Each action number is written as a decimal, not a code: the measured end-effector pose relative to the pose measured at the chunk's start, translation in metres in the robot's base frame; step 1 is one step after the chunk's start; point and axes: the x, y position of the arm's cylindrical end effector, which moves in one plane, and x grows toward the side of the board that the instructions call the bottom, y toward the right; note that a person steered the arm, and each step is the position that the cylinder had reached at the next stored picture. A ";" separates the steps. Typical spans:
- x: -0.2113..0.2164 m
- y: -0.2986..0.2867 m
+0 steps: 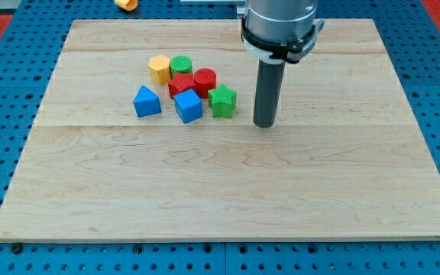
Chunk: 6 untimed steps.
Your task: Move the green star to the bottom left of the red circle
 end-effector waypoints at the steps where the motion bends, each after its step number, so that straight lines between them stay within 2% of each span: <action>1: -0.019 -0.022; 4: -0.031 -0.085; 5: -0.037 -0.076; 6: -0.032 0.005</action>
